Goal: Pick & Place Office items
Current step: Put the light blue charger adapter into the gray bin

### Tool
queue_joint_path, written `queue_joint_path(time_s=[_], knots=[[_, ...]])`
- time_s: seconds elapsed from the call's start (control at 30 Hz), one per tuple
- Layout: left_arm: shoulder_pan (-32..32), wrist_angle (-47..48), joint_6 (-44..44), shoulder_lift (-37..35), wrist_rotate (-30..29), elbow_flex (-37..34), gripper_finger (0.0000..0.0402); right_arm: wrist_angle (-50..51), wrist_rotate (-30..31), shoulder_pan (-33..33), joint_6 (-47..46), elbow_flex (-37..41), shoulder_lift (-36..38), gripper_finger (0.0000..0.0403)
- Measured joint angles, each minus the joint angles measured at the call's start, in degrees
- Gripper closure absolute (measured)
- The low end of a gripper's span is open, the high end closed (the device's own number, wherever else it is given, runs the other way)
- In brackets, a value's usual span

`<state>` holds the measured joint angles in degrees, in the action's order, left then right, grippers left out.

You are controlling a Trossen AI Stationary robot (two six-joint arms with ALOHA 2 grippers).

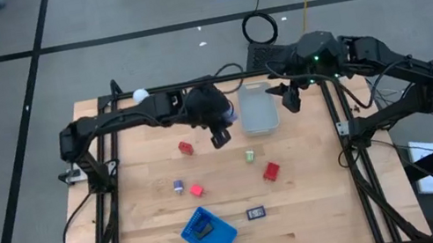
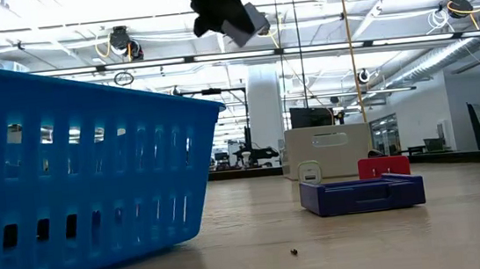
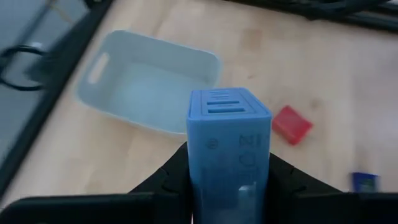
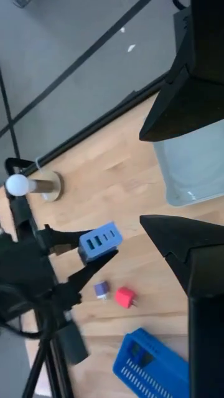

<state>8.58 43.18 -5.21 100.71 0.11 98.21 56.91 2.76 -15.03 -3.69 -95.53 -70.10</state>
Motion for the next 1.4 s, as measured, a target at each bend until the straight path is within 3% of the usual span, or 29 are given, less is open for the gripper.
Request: queue_joint_path(time_s=[0.13,0.37,0.63,0.9,1.27,1.4], knots=[[2.6,0.0,0.4,0.0,7.5,0.0,0.0286,0.4,-1.2,-0.5,-0.1,0.0,-1.3,0.0206],[5.7,0.2,3.3,0.0,16.2,0.0,0.0286,-0.6,-14.6,-3.5,-0.4,0.0,-5.7,0.0206],[5.5,0.2,3.2,0.0,24.0,0.0,0.0286,-4.5,-19.6,-4.2,-3.4,0.0,-8.7,0.0206],[5.2,-0.3,1.8,0.0,28.1,0.0,0.0286,-8.6,-24.1,-4.2,-8.3,0.3,-9.7,0.0206],[5.8,-2.8,1.0,0.0,33.6,0.0,0.0286,-24.1,-31.6,-2.9,-20.5,10.9,-9.0,0.0206],[5.7,-3.6,0.5,0.0,35.0,0.0,0.0286,-28.0,-31.6,-1.9,-23.5,13.2,-9.1,0.0206]])
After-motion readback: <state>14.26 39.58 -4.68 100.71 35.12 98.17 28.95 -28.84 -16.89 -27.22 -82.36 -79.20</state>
